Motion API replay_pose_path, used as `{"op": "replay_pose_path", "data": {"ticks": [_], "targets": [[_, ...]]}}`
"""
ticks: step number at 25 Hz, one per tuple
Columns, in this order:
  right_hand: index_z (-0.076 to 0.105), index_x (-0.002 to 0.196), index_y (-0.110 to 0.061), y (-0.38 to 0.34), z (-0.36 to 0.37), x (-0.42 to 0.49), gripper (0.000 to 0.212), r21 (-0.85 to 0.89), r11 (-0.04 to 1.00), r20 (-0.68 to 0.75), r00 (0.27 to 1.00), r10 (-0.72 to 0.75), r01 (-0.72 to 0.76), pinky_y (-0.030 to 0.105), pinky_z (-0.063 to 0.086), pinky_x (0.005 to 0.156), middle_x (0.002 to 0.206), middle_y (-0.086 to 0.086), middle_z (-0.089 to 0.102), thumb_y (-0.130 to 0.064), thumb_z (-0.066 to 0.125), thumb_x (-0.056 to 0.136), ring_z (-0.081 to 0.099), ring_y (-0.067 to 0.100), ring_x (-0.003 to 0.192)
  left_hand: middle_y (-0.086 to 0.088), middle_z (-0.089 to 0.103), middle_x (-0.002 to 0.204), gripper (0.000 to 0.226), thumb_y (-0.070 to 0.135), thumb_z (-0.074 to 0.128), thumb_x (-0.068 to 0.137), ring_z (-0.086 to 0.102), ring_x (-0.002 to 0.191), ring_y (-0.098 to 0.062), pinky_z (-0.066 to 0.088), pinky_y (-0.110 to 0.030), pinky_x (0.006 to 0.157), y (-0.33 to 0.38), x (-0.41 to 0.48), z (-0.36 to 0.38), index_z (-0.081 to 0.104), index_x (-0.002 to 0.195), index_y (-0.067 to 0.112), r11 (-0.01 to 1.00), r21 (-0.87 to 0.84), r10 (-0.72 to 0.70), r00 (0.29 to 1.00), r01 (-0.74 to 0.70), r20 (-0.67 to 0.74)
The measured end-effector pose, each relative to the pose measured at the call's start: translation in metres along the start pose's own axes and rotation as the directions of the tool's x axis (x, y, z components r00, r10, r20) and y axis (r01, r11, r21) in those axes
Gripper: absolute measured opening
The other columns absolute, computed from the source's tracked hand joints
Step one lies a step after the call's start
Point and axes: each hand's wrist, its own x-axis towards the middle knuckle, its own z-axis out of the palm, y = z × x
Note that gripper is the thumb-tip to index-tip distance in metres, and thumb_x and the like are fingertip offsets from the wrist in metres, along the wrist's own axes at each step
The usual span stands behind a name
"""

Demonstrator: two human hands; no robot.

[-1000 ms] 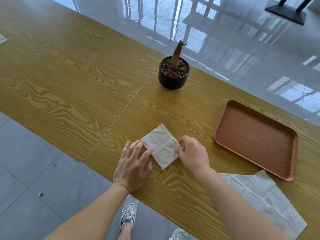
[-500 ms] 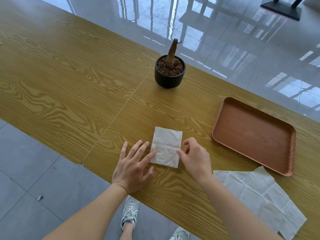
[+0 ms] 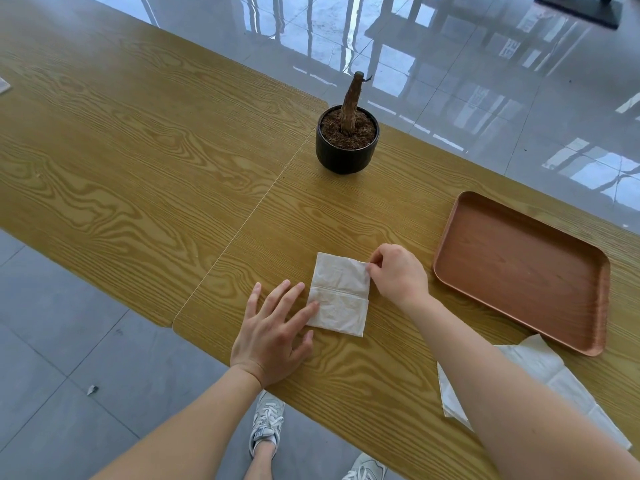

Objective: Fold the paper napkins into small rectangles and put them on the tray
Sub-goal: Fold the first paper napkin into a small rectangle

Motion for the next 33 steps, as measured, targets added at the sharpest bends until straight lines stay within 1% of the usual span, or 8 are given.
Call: {"op": "replay_pose_path", "data": {"ticks": [3,7,12,16,21,25,29,33], "targets": [[0.063,0.086,-0.021,0.0,0.0,0.004,0.008,0.011,1.0,0.022,0.999,-0.024,0.024,0.034,0.052,0.066,0.093,-0.004,0.06,-0.024,0.06,0.094,0.058,0.015,0.079,-0.004,0.051,0.147,0.044,0.045,0.054,0.089,0.039,0.142,-0.027,0.022,-0.065,0.114,0.0,0.0,0.001,0.06,0.131,0.033,1.0,-0.003,-0.003,1.0,0.003,-0.002],[0.058,0.084,-0.018,0.007,-0.002,0.001,0.01,0.15,0.985,-0.001,0.996,-0.084,0.083,0.029,0.044,0.06,0.087,-0.002,0.06,-0.019,0.058,0.093,0.056,0.015,0.072,-0.004,0.051,0.147,0.043,0.044,0.055,0.089,0.039,0.142,-0.027,0.022,-0.064,0.115,0.0,0.001,0.002,0.06,0.131,0.033,1.0,-0.008,-0.002,1.0,0.002,0.0],[0.063,0.079,-0.023,0.015,-0.003,-0.013,0.012,0.363,0.925,-0.053,0.993,-0.104,0.116,0.023,0.05,0.059,0.074,-0.008,0.067,-0.02,0.072,0.087,0.062,0.008,0.067,-0.004,0.05,0.147,0.043,0.044,0.054,0.09,0.038,0.142,-0.027,0.023,-0.065,0.114,-0.001,0.0,0.002,0.059,0.131,0.034,1.0,-0.009,-0.001,1.0,0.001,0.008],[0.068,0.101,-0.018,0.017,0.003,-0.012,0.016,0.211,0.968,-0.077,0.99,-0.119,0.133,0.027,0.05,0.07,0.084,-0.007,0.063,-0.024,0.075,0.088,0.06,0.011,0.076,-0.005,0.049,0.148,0.043,0.044,0.051,0.092,0.038,0.142,-0.028,0.023,-0.066,0.113,0.0,0.0,0.002,0.056,0.133,0.033,1.0,-0.01,0.001,1.0,-0.001,0.014],[0.068,0.09,-0.017,0.007,0.011,-0.012,0.009,0.07,0.993,-0.07,0.994,-0.087,0.092,0.033,0.052,0.069,0.088,-0.007,0.059,-0.025,0.069,0.092,0.059,0.014,0.079,-0.005,0.048,0.148,0.042,0.043,0.049,0.094,0.037,0.142,-0.029,0.021,-0.066,0.114,0.0,0.0,0.002,0.053,0.135,0.034,0.999,-0.035,0.003,1.0,-0.002,0.021],[0.067,0.082,-0.024,0.004,0.005,-0.012,0.009,0.235,0.972,-0.059,0.997,0.042,-0.028,0.028,0.051,0.066,0.082,-0.011,0.063,-0.026,0.071,0.089,0.06,0.009,0.075,-0.005,0.046,0.15,0.045,0.044,0.046,0.094,0.036,0.143,-0.029,0.019,-0.066,0.115,-0.002,0.0,0.003,0.05,0.138,0.034,0.999,-0.045,0.0,0.999,0.002,0.048],[0.068,0.077,-0.025,-0.001,-0.001,-0.017,0.011,0.45,0.89,0.015,0.997,0.079,-0.077,0.04,0.061,0.068,0.072,-0.003,0.072,-0.021,0.075,0.084,0.069,0.016,0.066,-0.004,0.045,0.15,0.046,0.045,0.046,0.094,0.034,0.144,-0.029,0.018,-0.067,0.115,-0.002,0.001,0.003,0.05,0.138,0.034,0.999,-0.045,0.0,0.997,0.003,0.079],[0.069,0.089,-0.022,-0.001,-0.004,-0.021,0.019,0.629,0.772,0.018,0.994,0.112,-0.098,0.037,0.061,0.074,0.081,0.001,0.074,-0.013,0.082,0.078,0.069,0.018,0.075,0.0,0.048,0.148,0.046,0.047,0.05,0.091,0.037,0.143,-0.026,0.018,-0.063,0.117,0.0,0.0,-0.007,0.052,0.136,0.035,0.995,-0.091,-0.019,0.997,0.026,0.074]]}}
